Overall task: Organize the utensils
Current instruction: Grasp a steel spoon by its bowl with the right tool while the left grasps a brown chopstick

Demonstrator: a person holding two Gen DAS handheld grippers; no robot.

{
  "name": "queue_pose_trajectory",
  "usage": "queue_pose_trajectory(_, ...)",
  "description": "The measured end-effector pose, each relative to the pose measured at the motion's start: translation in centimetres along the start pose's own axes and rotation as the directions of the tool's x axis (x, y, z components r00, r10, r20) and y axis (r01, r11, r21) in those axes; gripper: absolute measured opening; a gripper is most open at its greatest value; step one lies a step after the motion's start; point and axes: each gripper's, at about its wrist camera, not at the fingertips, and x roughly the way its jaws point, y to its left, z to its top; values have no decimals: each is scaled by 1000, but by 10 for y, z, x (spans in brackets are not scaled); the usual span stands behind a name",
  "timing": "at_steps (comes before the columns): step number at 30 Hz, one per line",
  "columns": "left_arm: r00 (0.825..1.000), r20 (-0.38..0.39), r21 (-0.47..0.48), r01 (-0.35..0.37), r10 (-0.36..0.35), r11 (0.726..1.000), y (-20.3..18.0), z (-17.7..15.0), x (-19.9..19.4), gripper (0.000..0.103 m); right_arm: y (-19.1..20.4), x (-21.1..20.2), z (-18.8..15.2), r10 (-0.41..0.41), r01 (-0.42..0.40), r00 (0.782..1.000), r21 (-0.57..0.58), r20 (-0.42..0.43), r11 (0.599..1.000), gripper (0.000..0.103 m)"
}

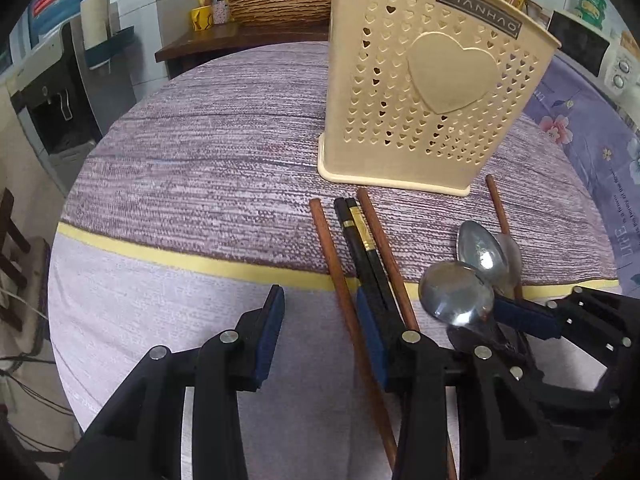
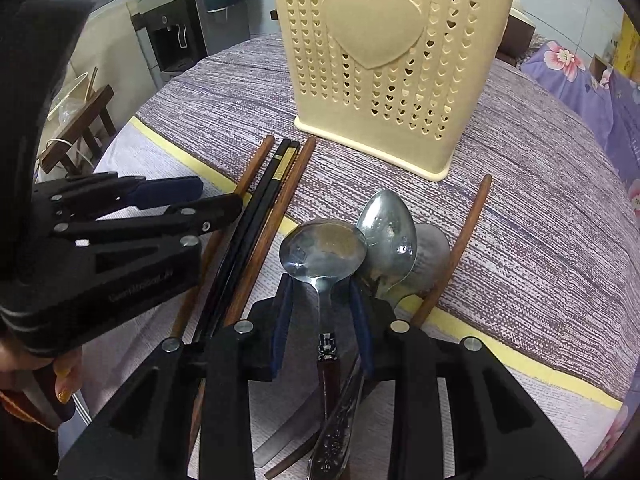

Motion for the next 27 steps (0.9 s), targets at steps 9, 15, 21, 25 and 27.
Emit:
queue_pose_trajectory(9,998,-24,49,-51,52,997,5,25,15,17,7,5,7,-38,37,999,-48,-14,998,48)
queue_pose_trajectory(15,999,-44,35,-7,8,999,19,30,16,13,10,12,19,-13,11,999,-71,-37,997,60)
queue_pose_trajectory(21,999,-41,38,5,-3,999,20,30,17,13,7,16,27,20,-26,998,-93,-64,995,59)
queue_pose_trajectory(25,999,-41,26,14,-13,1000,25,33,20,13,8,16,31,25,-36,996,-122,-89,992,55)
queue_pose_trajectory(27,999,-42,29,8,-7,1000,25,33,20,12,8,18,34,23,-35,995,-128,-100,991,53)
